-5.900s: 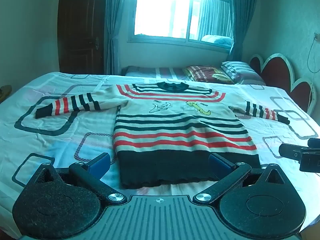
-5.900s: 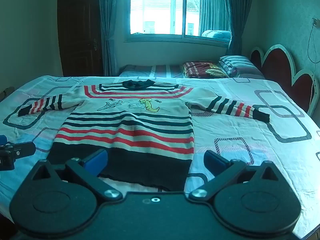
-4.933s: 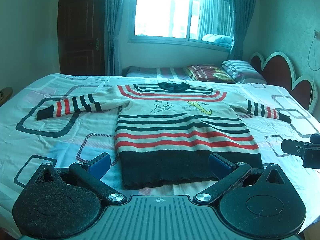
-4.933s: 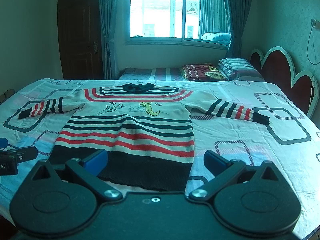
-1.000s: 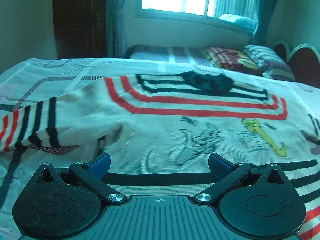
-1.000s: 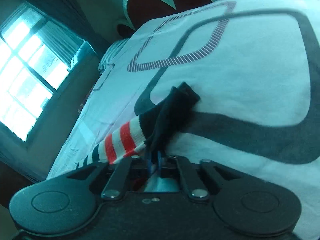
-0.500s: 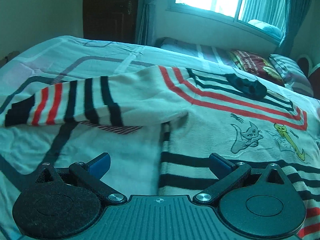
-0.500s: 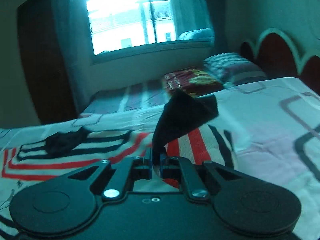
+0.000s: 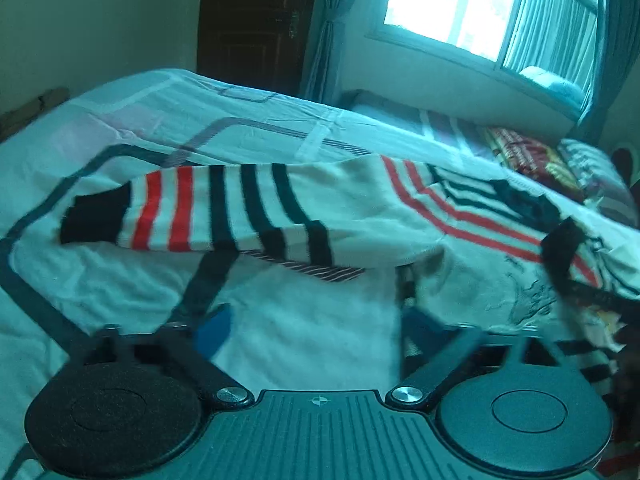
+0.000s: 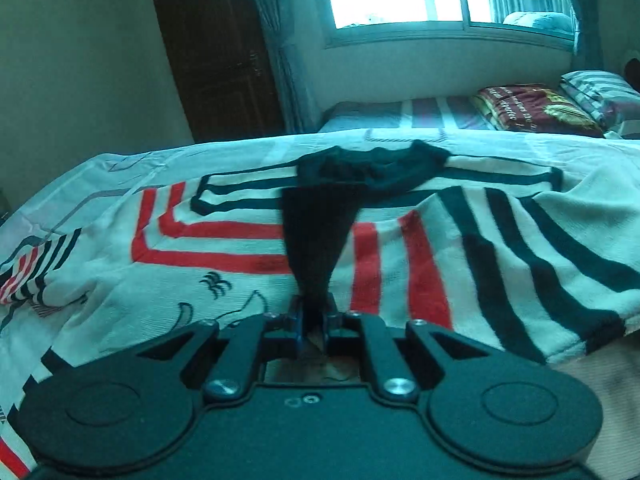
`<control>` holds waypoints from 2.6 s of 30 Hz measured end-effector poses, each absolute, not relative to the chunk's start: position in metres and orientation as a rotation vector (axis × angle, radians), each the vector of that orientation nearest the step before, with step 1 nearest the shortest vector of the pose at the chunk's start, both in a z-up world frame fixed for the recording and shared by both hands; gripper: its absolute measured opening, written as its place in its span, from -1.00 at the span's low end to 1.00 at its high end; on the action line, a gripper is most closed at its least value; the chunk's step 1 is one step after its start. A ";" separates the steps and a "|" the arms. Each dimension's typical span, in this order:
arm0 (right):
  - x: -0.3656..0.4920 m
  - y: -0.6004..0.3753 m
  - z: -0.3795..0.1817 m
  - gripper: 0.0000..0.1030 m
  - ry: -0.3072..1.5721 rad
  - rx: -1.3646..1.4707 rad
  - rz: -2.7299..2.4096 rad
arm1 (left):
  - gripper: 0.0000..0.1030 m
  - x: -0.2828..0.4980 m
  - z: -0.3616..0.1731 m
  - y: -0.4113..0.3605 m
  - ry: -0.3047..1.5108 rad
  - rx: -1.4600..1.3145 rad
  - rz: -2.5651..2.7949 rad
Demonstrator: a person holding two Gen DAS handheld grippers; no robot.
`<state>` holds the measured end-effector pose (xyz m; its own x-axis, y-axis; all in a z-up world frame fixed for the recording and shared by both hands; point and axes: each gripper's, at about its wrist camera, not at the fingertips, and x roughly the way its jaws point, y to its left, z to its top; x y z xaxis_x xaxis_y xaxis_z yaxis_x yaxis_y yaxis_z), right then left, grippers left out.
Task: Fold small clothes
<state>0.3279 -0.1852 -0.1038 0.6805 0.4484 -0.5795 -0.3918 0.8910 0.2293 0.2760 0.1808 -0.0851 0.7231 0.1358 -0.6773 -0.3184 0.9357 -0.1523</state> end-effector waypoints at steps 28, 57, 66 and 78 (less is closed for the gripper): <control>0.279 -0.368 -0.112 0.04 0.642 0.808 0.289 | -0.93 0.485 -0.126 0.040 0.734 -0.308 -0.380; 0.306 -0.413 -0.082 -0.32 0.616 0.527 0.212 | -0.93 0.464 -0.146 0.067 0.760 -0.241 -0.256; 0.335 -0.398 -0.110 -0.49 0.755 0.361 0.204 | -0.93 0.459 -0.141 0.061 0.750 -0.142 -0.228; 0.422 -0.436 -0.107 -0.33 0.664 0.575 0.276 | 0.04 0.480 -0.127 0.073 0.741 -0.156 -0.207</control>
<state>0.4223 -0.4363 -0.1075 0.7590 0.4164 -0.5006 -0.0605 0.8106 0.5824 0.4801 0.0730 -0.1272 0.7187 -0.2415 -0.6520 0.1317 0.9681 -0.2134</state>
